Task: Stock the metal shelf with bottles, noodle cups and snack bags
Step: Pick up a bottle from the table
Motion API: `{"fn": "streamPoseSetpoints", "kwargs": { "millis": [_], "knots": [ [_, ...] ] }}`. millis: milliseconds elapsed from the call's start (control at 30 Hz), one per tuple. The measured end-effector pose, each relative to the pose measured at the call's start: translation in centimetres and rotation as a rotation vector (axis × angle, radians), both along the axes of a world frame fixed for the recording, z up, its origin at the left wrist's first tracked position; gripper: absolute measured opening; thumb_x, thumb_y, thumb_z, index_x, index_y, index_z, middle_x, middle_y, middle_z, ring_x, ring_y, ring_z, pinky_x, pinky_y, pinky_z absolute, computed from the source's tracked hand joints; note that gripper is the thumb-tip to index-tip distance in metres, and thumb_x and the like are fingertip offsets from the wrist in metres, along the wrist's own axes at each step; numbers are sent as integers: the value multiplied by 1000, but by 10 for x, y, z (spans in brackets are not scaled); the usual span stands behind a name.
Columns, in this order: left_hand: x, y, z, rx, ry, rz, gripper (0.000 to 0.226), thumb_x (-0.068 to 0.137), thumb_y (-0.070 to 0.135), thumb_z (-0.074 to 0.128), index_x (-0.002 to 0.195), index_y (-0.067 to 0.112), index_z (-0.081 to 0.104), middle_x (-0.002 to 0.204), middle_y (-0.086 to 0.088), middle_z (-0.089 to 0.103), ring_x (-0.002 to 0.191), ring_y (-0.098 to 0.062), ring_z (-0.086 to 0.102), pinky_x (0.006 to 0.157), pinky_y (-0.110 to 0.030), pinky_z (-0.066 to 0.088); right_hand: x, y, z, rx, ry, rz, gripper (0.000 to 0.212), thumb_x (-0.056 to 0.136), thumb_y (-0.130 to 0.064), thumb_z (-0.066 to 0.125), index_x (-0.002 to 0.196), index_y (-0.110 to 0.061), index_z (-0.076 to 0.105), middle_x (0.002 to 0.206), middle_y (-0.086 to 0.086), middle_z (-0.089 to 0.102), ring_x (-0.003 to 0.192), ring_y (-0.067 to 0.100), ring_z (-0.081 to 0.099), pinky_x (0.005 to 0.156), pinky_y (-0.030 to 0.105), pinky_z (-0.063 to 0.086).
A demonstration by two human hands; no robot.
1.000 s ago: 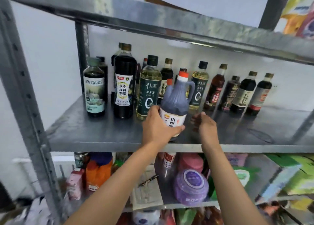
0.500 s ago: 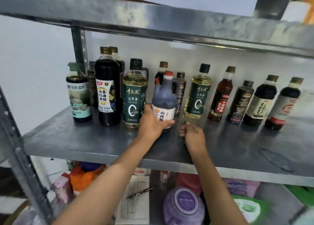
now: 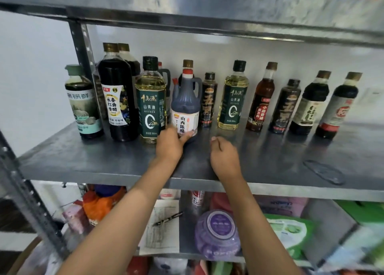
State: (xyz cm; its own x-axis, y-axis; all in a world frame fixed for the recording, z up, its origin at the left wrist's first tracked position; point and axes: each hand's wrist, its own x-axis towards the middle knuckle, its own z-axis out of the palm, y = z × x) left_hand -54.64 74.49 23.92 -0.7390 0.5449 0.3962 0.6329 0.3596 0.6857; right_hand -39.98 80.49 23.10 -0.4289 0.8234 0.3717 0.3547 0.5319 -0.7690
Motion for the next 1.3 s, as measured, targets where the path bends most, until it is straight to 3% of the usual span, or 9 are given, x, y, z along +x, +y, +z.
{"fn": "streamPoseSetpoints", "kwargs": {
  "millis": [100, 233, 300, 367, 500, 767, 967, 1200, 1300],
  "knots": [
    [13, -20, -1, -182, 92, -9, 37, 93, 26, 62, 117, -2, 58, 112, -25, 65, 104, -42, 61, 85, -44, 50, 3, -14, -6, 282, -279, -133, 44, 102, -32, 29, 97, -6, 64, 99, 15, 68, 97, 34, 61, 83, 40, 41],
    [41, -61, -20, -220, 364, -76, 30, 97, 30, 46, 106, 5, 60, 102, -19, 68, 95, -38, 64, 79, -41, 48, 14, -41, -32, 425, -345, -340, 54, 100, -39, 26, 128, -10, 62, 138, 15, 57, 134, 30, 47, 113, 49, 28],
    [50, -77, -43, -168, 563, -113, 41, 99, 30, 33, 105, 5, 66, 108, -17, 69, 102, -34, 63, 91, -42, 44, 27, -59, -51, 484, -341, -392, 54, 101, -40, 25, 132, -11, 59, 146, 14, 50, 140, 28, 41, 118, 49, 19],
    [55, -89, -66, -80, 668, -162, 48, 101, 27, 28, 122, 2, 63, 127, -17, 63, 124, -34, 53, 111, -46, 30, 42, -77, -68, 496, -335, -403, 54, 103, -39, 24, 143, -13, 50, 154, 11, 39, 146, 24, 30, 120, 45, 11],
    [75, -102, -97, -17, 637, -269, 56, 101, 29, 25, 147, 0, 33, 156, -15, 32, 148, -30, 18, 121, -48, -2, 77, -113, -94, 337, -418, -403, 63, 101, -44, 14, 156, -15, 23, 163, 3, 17, 151, 14, 9, 123, 42, 2],
    [203, -127, -148, -24, 597, -835, 59, 101, 31, 19, 151, 1, 21, 160, -16, 21, 149, -27, 14, 119, -50, 20, 191, -218, -116, 105, -467, -736, 68, 98, -52, 3, 157, -19, 6, 161, -9, -7, 147, 0, -15, 121, 31, -11],
    [336, -174, -149, 76, 634, -1192, 57, 102, 30, 23, 152, 3, 18, 161, -14, 18, 150, -26, 9, 120, -49, 15, 295, -315, -127, -26, -475, -1028, 58, 103, -48, 9, 156, -25, -1, 160, -13, -12, 146, -2, -19, 121, 31, -13],
    [502, -283, -163, 131, 695, -1569, 58, 104, 37, -6, 154, 7, 1, 163, -10, 5, 151, -28, 1, 121, -49, 11, 430, -462, -137, -140, -475, -1440, 63, 100, -53, 2, 155, -24, -6, 161, -10, -14, 147, 1, -18, 122, 34, -12],
    [569, -341, -165, 199, 717, -1743, 56, 106, 32, 21, 154, 5, 12, 162, -12, 9, 151, -27, 1, 121, -48, 8, 482, -533, -137, -190, -486, -1591, 68, 97, -53, -2, 156, -21, -4, 162, -7, -13, 147, 3, -18, 122, 35, -12]
  ]
}}
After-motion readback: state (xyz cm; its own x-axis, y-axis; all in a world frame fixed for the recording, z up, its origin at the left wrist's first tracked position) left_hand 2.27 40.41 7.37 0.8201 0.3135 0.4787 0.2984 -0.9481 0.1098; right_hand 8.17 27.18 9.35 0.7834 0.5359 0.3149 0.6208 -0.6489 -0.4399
